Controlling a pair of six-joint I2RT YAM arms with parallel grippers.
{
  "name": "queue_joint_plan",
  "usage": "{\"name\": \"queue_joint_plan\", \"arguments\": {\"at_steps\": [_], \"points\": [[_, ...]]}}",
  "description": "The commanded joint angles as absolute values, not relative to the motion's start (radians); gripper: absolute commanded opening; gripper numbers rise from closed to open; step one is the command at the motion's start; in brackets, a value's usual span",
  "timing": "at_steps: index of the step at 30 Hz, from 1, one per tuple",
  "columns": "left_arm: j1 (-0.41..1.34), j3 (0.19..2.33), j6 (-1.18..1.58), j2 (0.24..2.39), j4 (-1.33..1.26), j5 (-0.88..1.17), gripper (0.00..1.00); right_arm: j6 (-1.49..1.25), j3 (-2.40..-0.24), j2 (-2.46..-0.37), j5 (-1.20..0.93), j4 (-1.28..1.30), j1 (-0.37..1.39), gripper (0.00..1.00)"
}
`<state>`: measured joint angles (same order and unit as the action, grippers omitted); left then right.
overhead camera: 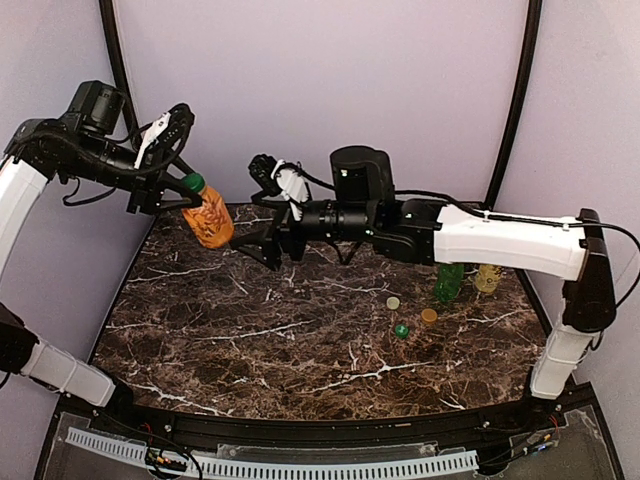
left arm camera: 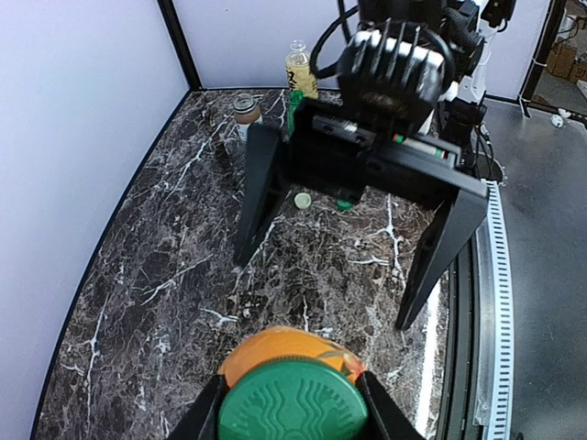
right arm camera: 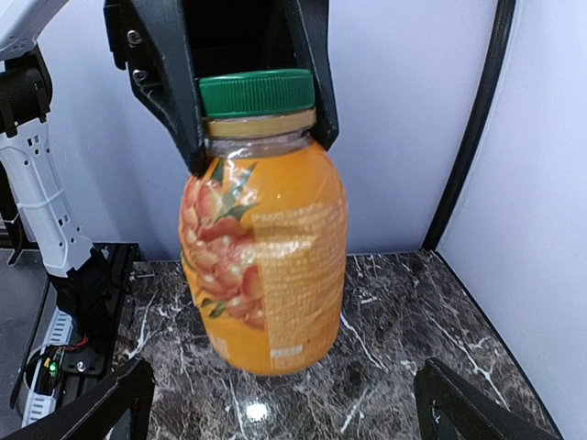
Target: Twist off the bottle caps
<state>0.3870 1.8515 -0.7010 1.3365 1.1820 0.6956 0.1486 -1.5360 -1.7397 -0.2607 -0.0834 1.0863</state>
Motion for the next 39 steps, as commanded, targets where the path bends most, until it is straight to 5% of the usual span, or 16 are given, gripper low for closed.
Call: {"name": "queue_joint_plan", "arguments": {"at_steps": [1,7,16,19,21,22,24,29,34,39], "points": [[0.395,1.828,-0.717,1.29,1.269,0.766,0.01,0.131,-1.652,-1.845,-0.339,-0.184,1.133,0.99],[0.396,1.819,-0.717,1.267,1.288,0.818,0.01,0.068,-1.751,-1.945,-0.346,-0.175,1.149,0.95],[0.396,1.799,-0.684,1.255,1.263,0.856,0.01,0.044,-1.74,-1.961,-0.398,-0.187,1.151,0.54],[0.396,1.799,-0.667,1.25,1.248,0.853,0.02,0.027,-1.721,-1.953,-0.405,-0.213,1.151,0.48],[0.396,1.785,-0.631,1.237,1.209,0.846,0.39,0.009,-1.71,-1.947,-0.397,-0.237,1.152,0.47],[0.396,1.765,-0.584,1.229,1.159,0.838,0.7,0.001,-1.702,-1.941,-0.392,-0.256,1.151,0.46],[0.396,1.731,-0.505,1.197,1.072,0.804,0.95,-0.035,-1.681,-1.931,-0.377,-0.31,1.151,0.45],[0.396,1.555,-0.339,1.013,0.764,0.724,0.99,-0.102,-1.609,-1.909,-0.357,-0.494,1.164,0.42],[0.396,1.161,-0.041,0.776,0.225,0.727,0.99,-0.078,-1.563,-1.901,-0.351,-0.63,1.198,0.42],[0.396,1.059,0.152,0.729,0.049,0.831,0.97,-0.074,-1.548,-1.91,-0.362,-0.704,1.228,0.42]]}}
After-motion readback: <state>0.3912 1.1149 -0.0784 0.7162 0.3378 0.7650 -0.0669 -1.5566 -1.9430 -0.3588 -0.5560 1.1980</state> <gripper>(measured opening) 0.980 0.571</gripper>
